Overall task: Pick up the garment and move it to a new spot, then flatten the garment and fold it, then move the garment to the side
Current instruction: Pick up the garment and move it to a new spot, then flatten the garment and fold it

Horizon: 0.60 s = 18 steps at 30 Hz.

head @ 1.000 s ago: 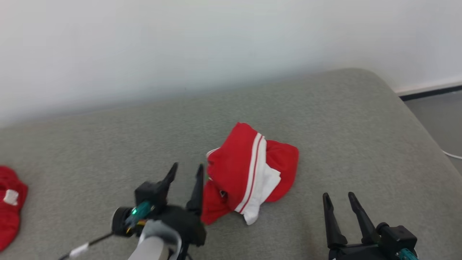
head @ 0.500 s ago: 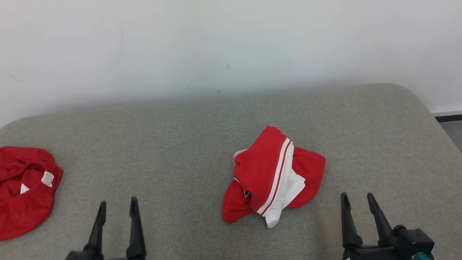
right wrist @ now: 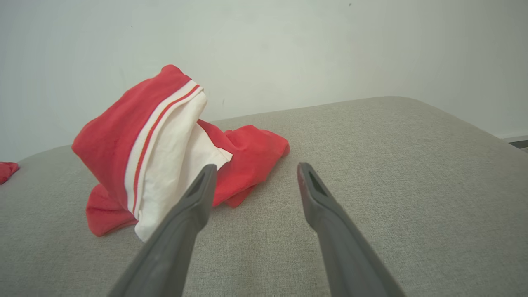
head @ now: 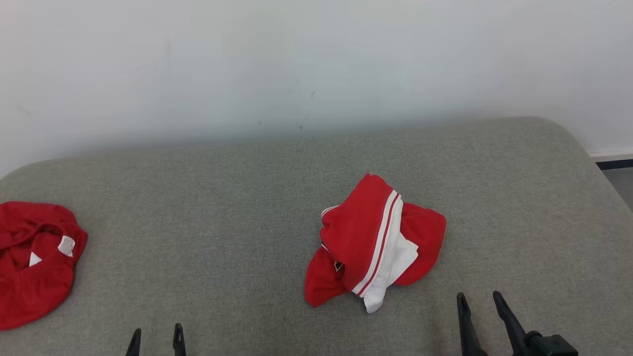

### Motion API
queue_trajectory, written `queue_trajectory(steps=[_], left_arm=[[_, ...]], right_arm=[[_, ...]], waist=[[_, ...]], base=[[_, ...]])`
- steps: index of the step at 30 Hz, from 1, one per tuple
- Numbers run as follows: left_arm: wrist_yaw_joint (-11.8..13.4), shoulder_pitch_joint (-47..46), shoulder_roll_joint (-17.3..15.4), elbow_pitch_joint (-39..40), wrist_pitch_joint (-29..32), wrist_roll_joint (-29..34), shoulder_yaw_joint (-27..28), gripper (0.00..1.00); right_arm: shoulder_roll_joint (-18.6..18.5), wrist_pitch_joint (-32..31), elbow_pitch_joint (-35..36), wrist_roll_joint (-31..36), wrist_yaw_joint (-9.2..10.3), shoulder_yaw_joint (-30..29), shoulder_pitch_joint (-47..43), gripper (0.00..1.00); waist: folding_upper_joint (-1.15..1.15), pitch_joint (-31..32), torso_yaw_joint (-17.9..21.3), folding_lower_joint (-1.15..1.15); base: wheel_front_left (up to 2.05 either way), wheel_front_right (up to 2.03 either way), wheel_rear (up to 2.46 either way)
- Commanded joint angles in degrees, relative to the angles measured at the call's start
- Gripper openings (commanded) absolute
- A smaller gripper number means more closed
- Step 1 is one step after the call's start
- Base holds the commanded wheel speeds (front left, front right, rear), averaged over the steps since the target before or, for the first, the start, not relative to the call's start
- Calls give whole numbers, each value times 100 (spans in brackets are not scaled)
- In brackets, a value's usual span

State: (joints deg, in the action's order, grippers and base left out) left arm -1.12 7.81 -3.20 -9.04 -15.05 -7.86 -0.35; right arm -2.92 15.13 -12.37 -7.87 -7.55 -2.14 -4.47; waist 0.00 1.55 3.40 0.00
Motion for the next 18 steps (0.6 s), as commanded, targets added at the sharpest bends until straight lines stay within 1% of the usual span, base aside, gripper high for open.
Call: queue_trajectory(steps=[1,3,8,18], left_arm=[[-30,47,5,-8,-19,-4,28,100],[-19,55,17,-93,-19,-10,60,100],[-82,25,27,-218,-19,-35,116,100],[-178,-19,33,-243,-19,1,129,100]], right_arm=[[7,3,-11,49,12,16,-47,100],[7,3,-46,51,12,32,-37,100],[7,3,-91,36,12,58,-13,100],[7,3,-60,-14,12,94,2,100]], waist=[[0,0,3,0],[0,5,15,0],[0,35,40,0],[0,79,67,0]], base=[[0,0,0],[0,0,0],[0,0,0],[0,0,0]])
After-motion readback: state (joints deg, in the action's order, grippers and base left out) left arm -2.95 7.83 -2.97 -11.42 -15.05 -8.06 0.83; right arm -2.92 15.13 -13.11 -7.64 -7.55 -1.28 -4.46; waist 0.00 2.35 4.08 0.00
